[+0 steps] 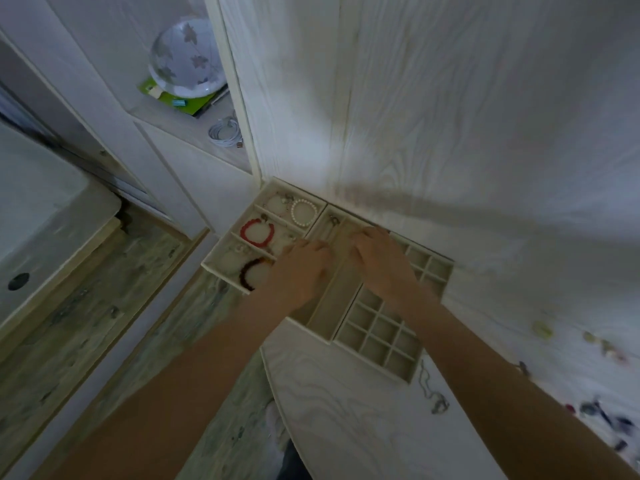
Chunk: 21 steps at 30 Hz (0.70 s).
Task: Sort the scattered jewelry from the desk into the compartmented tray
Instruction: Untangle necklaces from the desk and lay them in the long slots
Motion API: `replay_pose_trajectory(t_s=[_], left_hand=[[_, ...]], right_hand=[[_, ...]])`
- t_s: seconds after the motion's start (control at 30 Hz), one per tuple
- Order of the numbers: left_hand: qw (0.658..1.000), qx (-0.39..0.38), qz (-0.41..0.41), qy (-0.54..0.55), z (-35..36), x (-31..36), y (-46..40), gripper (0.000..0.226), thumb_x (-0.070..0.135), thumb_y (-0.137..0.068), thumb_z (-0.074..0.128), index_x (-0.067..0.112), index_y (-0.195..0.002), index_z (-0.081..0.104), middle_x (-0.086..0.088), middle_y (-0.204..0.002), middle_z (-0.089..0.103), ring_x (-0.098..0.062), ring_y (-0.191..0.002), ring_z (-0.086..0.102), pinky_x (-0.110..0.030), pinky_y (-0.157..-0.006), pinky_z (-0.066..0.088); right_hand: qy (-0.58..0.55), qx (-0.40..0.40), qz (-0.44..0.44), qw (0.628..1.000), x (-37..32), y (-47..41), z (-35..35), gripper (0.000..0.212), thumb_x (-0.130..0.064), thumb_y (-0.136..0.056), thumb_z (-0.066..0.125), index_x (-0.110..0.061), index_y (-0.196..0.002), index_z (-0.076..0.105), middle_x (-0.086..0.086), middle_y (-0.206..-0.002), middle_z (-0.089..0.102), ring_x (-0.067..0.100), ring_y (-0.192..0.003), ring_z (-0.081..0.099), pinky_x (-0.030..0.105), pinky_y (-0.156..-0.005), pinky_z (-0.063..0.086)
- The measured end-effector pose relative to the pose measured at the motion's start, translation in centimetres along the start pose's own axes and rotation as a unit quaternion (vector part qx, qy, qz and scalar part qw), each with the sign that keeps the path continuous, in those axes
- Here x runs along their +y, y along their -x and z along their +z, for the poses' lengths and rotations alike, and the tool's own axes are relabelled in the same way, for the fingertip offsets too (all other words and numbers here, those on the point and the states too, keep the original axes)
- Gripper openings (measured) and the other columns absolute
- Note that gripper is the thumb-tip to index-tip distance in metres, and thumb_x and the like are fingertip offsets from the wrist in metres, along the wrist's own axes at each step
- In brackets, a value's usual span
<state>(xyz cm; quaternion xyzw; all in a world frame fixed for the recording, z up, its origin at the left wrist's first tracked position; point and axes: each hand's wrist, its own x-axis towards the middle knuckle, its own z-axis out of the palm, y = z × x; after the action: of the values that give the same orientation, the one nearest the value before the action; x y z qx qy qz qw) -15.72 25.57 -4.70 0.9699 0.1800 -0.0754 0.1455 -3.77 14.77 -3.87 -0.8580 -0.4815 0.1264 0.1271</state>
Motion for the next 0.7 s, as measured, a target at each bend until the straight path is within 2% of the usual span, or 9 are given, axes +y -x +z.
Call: replay_pose_trajectory(t_s=[0.13,0.23,0.3,0.37,0.43,0.57,0.67,0.7], left_hand=[[0.994,0.067,0.029,0.083,0.1,4.0,0.0,0.030,0.015,-0.093,0.048,0.016,-0.122,0.057,-0.003,-0.123,0.056,-0.024,-0.111,0.052,-0.033,-0.088,0.039],[0.986,0.092,0.042,0.132,0.6,7.7,0.6,0.025,0.011,-0.091,0.049,0.012,-0.114,0.061,-0.006,-0.111,0.060,-0.026,-0.099,0.056,-0.036,-0.082,0.045],[0.984,0.094,0.056,0.144,1.3,9.5,1.1,0.024,0.008,-0.092,0.049,0.008,-0.112,0.062,-0.009,-0.111,0.058,-0.028,-0.098,0.055,-0.037,-0.081,0.045],[0.983,0.095,0.061,0.146,2.4,11.4,1.7,0.022,0.006,-0.092,0.048,0.005,-0.109,0.062,-0.010,-0.114,0.055,-0.028,-0.102,0.052,-0.035,-0.082,0.043],[0.985,0.096,0.065,0.131,3.6,13.3,2.5,0.022,0.003,-0.090,0.050,0.003,-0.107,0.064,-0.012,-0.116,0.056,-0.030,-0.106,0.051,-0.035,-0.085,0.041],[0.993,0.065,0.096,0.033,6.0,15.6,4.1,0.027,0.004,-0.085,0.052,0.008,-0.104,0.070,-0.013,-0.132,0.052,-0.033,-0.122,0.047,-0.040,-0.097,0.039],[0.990,0.069,0.114,-0.043,8.6,17.0,5.8,0.044,0.015,-0.077,0.035,0.011,-0.098,0.073,-0.011,-0.121,0.062,-0.030,-0.114,0.058,-0.041,-0.094,0.047],[0.987,0.081,0.121,-0.066,9.4,17.1,6.2,0.047,0.017,-0.077,0.033,0.010,-0.101,0.072,-0.010,-0.123,0.062,-0.029,-0.114,0.059,-0.040,-0.097,0.044]], right_hand=[[-0.042,-0.008,0.091,0.995,2.7,4.6,-0.9,0.037,-0.015,-0.098,0.039,-0.011,-0.133,0.049,0.007,-0.137,0.046,0.024,-0.127,0.039,0.034,-0.100,0.035],[-0.059,0.030,0.156,0.986,5.1,8.9,-1.5,0.032,-0.009,-0.096,0.040,-0.006,-0.125,0.053,0.011,-0.129,0.050,0.028,-0.122,0.041,0.035,-0.092,0.040],[-0.069,0.037,0.189,0.979,6.5,11.2,-1.3,0.029,-0.007,-0.096,0.040,-0.003,-0.120,0.056,0.012,-0.123,0.052,0.027,-0.119,0.042,0.033,-0.090,0.039],[-0.074,0.022,0.206,0.976,8.0,13.5,-0.8,0.030,-0.009,-0.097,0.040,-0.005,-0.121,0.057,0.010,-0.129,0.050,0.024,-0.122,0.040,0.030,-0.093,0.038],[-0.084,-0.010,0.201,0.976,9.5,15.5,0.0,0.032,-0.010,-0.098,0.040,-0.009,-0.126,0.057,0.008,-0.136,0.046,0.022,-0.127,0.039,0.026,-0.098,0.035],[-0.081,-0.101,0.126,0.984,10.6,17.0,1.7,0.036,-0.008,-0.097,0.041,-0.017,-0.129,0.057,0.011,-0.141,0.042,0.024,-0.129,0.040,0.023,-0.102,0.028],[-0.053,-0.100,0.082,0.990,11.2,17.7,2.7,0.038,-0.013,-0.096,0.043,-0.023,-0.131,0.055,0.010,-0.143,0.039,0.025,-0.131,0.036,0.027,-0.105,0.028],[-0.027,-0.094,0.070,0.993,11.3,17.8,3.0,0.038,-0.017,-0.096,0.044,-0.024,-0.133,0.054,0.008,-0.144,0.038,0.025,-0.132,0.035,0.031,-0.105,0.031]])
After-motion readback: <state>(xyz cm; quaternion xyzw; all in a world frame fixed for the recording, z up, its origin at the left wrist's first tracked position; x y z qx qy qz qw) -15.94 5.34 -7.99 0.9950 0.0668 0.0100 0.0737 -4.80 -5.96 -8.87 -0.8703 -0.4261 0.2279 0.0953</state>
